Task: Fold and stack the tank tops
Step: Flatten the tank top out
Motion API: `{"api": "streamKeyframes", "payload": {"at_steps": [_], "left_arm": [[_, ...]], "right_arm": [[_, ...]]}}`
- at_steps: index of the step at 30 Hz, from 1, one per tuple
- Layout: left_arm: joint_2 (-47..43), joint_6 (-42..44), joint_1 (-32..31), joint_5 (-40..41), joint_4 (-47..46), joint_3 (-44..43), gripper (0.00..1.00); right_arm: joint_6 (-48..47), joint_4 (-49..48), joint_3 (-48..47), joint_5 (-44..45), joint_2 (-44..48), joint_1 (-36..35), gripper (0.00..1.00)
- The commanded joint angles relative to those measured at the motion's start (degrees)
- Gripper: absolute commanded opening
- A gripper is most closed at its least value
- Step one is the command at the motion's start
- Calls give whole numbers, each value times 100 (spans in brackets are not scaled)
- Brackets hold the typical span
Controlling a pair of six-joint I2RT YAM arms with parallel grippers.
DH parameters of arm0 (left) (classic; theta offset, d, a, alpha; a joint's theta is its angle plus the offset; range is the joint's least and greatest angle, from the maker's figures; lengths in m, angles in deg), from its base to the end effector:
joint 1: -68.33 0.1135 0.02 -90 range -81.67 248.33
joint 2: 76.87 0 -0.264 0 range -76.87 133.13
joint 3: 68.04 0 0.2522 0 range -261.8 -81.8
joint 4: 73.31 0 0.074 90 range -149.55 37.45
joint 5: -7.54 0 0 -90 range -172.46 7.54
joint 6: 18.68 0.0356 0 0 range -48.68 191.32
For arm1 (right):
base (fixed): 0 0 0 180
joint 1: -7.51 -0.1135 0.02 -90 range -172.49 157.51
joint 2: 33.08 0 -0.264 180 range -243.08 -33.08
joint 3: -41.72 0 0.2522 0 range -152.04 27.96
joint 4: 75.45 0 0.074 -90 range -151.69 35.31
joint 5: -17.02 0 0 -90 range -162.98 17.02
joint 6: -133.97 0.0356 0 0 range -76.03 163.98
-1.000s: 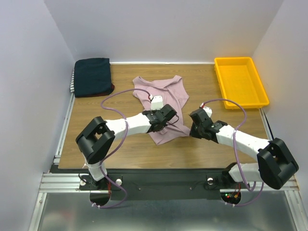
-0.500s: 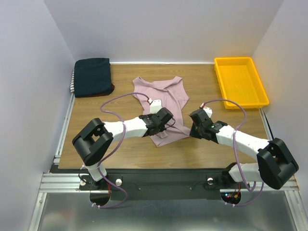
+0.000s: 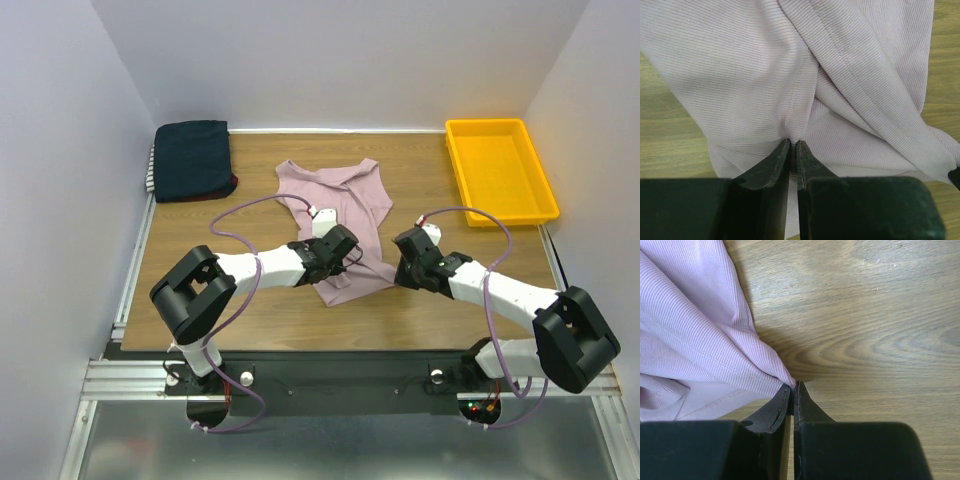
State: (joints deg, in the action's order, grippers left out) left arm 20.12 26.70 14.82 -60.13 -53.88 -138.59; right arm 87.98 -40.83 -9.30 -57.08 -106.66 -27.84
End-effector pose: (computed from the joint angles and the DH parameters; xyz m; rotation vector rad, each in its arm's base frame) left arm 0.2204 -0.2753 0.1865 -0.0053 2.3324 -0.4113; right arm 0.1989 0.1291 0.1790 0.2938 2.5068 0.2032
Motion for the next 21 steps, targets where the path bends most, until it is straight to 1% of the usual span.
{"api": "streamKeyframes", "payload": {"at_steps": [1, 9, 13, 15, 17, 18, 20, 21], "left_arm": [[-119, 94, 25, 0, -206, 98, 22], [-31, 103, 25, -106, -444, 177, 26], [-13, 94, 25, -123, -497, 195, 23], [-5, 94, 25, -132, -506, 204, 23], [13, 120, 25, -167, -532, 230, 29], [4, 120, 25, -167, -541, 248, 30], [-5, 112, 25, -167, -541, 274, 29], [-5, 112, 25, -150, -541, 274, 26]], "right_arm": [[81, -214, 78, 150, -7, -33, 1], [64, -232, 96, 133, -69, -33, 0], [64, -232, 104, 124, -60, -33, 0], [64, -232, 104, 133, -77, -33, 0], [55, -241, 87, 133, -104, -33, 0], [55, -241, 87, 124, -121, -33, 1], [55, -249, 78, 124, -121, -42, 0], [55, -241, 95, 132, -113, -33, 0]]}}
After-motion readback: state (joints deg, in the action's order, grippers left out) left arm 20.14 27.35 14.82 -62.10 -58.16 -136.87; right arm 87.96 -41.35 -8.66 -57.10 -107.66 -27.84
